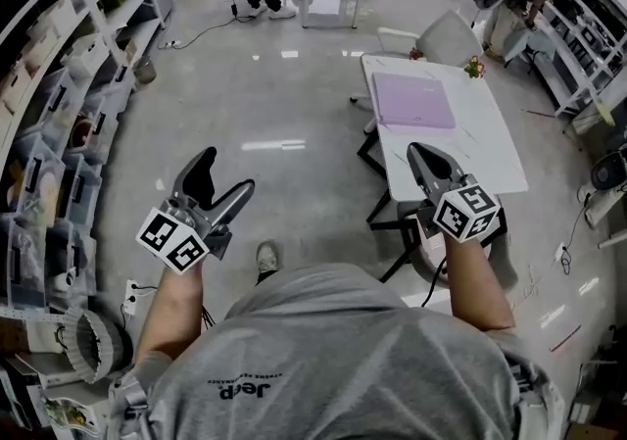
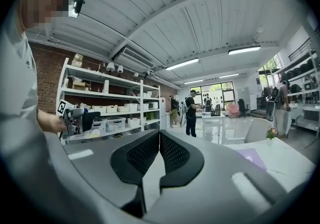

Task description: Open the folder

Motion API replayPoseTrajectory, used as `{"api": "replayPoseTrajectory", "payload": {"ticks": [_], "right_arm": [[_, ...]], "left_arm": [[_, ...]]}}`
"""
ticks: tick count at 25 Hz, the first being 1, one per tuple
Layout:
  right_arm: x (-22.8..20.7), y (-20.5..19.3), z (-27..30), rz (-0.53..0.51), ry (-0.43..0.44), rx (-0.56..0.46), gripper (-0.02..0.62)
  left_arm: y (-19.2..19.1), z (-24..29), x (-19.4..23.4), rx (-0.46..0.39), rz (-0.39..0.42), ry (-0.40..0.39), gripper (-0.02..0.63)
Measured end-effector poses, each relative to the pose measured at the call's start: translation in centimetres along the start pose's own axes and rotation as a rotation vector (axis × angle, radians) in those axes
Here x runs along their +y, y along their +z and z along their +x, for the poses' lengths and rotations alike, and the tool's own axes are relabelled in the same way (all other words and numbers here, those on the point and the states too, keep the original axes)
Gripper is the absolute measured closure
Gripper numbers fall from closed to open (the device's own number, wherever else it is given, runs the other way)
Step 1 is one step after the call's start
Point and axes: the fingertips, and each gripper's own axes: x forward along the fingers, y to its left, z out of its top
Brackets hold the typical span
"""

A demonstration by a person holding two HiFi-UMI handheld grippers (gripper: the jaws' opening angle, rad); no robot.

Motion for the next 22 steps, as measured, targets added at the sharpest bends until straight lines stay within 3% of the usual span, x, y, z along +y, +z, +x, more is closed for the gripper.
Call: {"api": "replayPoseTrajectory", "payload": {"ticks": [10, 16, 22], "right_arm": [[-0.9, 3.5, 16.6, 0.004, -0.107, -0.038, 0.589], [-1.8, 5.2, 24.5, 0.003, -0.122, -0.047, 0.589], [-4.1, 5.2, 30.6, 0.013, -0.107, -0.040, 0.589]], "left_arm": [[3.9, 7.9, 17.9, 0.006, -0.010, -0.168, 0.135], [4.8, 10.4, 25.4, 0.022, -0.029, -0.194, 0.135], [4.5, 12.9, 30.2, 0.032, -0.048, -0.183, 0.135]]}}
